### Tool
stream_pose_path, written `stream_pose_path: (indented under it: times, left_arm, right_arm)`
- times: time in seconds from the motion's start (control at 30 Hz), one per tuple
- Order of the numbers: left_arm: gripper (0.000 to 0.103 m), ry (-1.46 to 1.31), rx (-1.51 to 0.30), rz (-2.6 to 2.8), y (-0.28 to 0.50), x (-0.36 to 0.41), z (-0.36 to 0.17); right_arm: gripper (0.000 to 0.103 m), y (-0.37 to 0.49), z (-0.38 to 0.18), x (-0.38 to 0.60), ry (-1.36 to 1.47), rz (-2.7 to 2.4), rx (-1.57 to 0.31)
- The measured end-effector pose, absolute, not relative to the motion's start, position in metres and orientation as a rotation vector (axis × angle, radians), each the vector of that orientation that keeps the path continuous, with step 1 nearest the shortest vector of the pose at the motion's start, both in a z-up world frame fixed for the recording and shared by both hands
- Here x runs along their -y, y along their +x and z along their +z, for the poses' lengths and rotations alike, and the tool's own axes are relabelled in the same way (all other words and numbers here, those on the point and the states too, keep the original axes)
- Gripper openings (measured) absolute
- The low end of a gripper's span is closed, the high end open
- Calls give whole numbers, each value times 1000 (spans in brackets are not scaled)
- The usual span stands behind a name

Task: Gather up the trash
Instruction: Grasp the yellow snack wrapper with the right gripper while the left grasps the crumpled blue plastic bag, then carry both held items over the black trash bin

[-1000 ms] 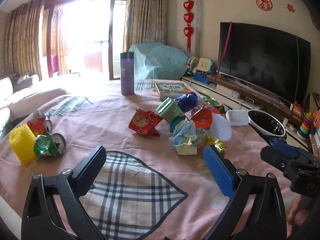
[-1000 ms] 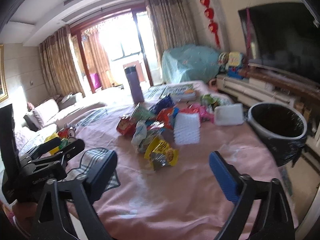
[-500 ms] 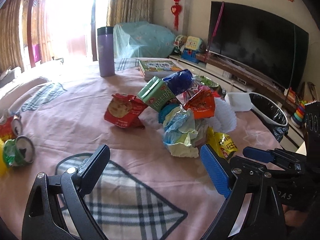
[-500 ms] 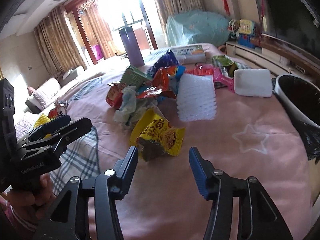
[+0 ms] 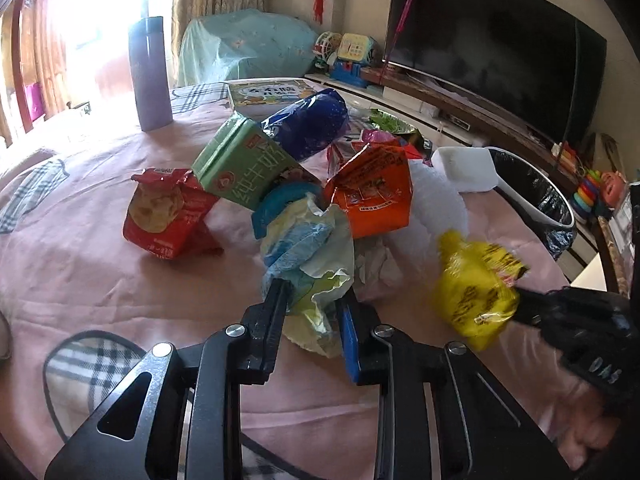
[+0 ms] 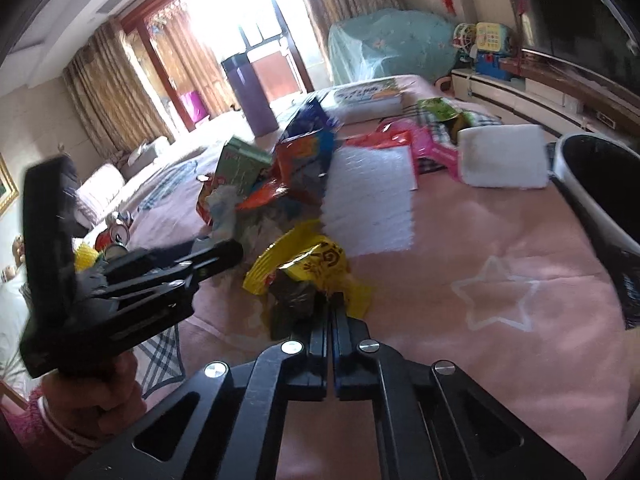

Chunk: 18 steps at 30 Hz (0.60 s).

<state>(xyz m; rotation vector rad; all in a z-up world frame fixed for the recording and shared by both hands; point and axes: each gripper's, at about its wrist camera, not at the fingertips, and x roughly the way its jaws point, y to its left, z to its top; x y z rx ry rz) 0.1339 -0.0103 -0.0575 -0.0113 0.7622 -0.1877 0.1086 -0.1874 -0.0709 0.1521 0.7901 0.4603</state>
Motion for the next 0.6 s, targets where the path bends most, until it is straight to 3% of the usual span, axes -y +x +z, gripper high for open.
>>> stream_pose_path:
  times: [0.1,0.6]
  left_arm:
    - [4,-19,-753,-205,122,15,-53]
    - [3,-16,-678,-419,98,90,-6]
  right_arm:
    - [0,103,-64,204,184,438,-767]
    - [0,84,-44,294,288,292,-671]
